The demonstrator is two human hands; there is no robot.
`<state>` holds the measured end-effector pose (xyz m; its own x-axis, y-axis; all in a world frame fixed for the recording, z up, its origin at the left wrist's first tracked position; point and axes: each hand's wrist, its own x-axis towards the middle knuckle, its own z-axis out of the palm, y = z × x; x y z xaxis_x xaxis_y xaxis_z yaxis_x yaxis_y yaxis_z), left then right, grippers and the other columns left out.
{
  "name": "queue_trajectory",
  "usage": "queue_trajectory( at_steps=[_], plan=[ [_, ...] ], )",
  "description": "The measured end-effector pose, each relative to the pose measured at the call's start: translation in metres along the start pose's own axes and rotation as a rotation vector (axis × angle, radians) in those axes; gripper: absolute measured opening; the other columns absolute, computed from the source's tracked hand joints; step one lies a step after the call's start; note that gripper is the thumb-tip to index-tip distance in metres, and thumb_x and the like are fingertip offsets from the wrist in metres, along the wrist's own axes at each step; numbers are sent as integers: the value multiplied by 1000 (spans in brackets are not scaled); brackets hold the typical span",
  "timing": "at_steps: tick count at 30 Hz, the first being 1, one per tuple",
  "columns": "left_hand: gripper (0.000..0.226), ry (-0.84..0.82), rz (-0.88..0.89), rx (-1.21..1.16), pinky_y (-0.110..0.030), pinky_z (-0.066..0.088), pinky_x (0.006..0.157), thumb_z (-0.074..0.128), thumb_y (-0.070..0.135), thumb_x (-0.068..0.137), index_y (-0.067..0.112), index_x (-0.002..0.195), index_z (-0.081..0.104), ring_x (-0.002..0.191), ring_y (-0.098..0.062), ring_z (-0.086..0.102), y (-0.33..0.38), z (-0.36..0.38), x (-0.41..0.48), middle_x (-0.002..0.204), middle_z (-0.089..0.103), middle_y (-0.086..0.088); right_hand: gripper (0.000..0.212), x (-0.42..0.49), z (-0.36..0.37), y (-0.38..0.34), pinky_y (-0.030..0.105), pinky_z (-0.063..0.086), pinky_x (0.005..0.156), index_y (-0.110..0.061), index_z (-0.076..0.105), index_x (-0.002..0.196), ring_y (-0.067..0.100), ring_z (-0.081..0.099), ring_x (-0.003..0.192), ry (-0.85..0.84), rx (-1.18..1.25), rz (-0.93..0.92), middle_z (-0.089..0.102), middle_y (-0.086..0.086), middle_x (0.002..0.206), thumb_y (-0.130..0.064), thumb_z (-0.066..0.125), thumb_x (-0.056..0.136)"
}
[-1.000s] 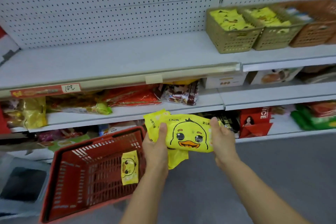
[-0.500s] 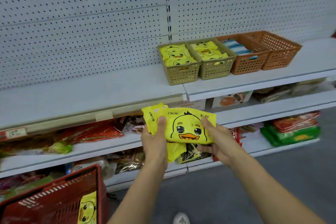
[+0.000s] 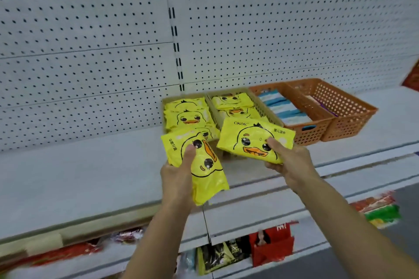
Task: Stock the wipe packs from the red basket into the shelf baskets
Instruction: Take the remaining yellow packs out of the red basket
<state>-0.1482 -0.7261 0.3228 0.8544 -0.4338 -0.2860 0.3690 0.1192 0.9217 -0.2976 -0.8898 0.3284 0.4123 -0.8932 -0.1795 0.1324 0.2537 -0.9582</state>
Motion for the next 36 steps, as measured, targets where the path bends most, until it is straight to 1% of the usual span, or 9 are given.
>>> queue_trajectory(
  at_steps=[5,8,11,14,18,23,28,32,36],
  plan=[
    [29,-9,36,-11,-56,58,79,72,35,84,11,102,71,83,-29,74,26,35,67,90,76,-10,9,95,31,-37,24,50,42,-14,63,92,25,66,69,119,-166,-94,69,5,87,-20,68,87],
    [34,-24,13,-40,-58,57,79,72,36,85,14,110,69,87,-29,74,33,45,94,96,76,-10,20,145,49,-45,42,57,59,-5,59,93,30,57,63,95,-380,-124,56,2,79,-23,67,88],
    [33,-21,-12,-39,-58,57,77,72,38,84,16,108,70,86,-30,74,37,49,111,95,76,-9,55,187,63,-42,43,57,64,-2,45,130,20,56,61,28,-577,-2,50,11,116,-27,69,87],
    [36,-7,-21,-21,-58,57,77,74,42,82,18,108,70,88,-30,73,38,50,124,95,76,-8,54,216,69,-36,33,54,53,-7,42,123,25,65,66,-4,-743,11,50,13,118,-29,72,84],
    [37,-9,-14,-45,-59,57,78,71,42,85,19,113,68,91,-31,73,38,52,129,99,76,-8,67,227,70,-22,43,41,91,0,35,133,38,46,118,48,-1300,-419,47,21,128,-29,70,84],
    [38,40,-74,-124,-57,54,86,58,60,86,28,106,65,98,-29,70,39,66,128,107,74,-4,29,232,65,-2,34,42,90,-6,60,118,29,55,113,-296,-1621,-632,59,13,119,-4,45,93],
    [44,-9,-63,-87,-51,53,92,50,59,92,26,119,62,103,-23,69,43,84,124,111,73,-1,33,207,74,-26,32,38,99,-11,61,122,22,46,128,-344,-1160,-587,56,7,131,-27,44,100],
    [94,-183,-149,147,-54,50,96,57,87,64,27,136,51,121,-24,58,44,102,125,137,58,-1,29,157,102,-76,24,51,76,-35,63,107,4,64,96,-615,-581,-192,66,-19,103,-54,46,93],
    [65,-356,-122,316,-38,60,77,63,63,80,13,122,62,96,-25,72,53,125,109,109,73,-6,10,158,97,-102,18,48,56,-22,73,80,4,67,64,-686,-652,-311,73,-6,73,-29,68,86]
  ],
)
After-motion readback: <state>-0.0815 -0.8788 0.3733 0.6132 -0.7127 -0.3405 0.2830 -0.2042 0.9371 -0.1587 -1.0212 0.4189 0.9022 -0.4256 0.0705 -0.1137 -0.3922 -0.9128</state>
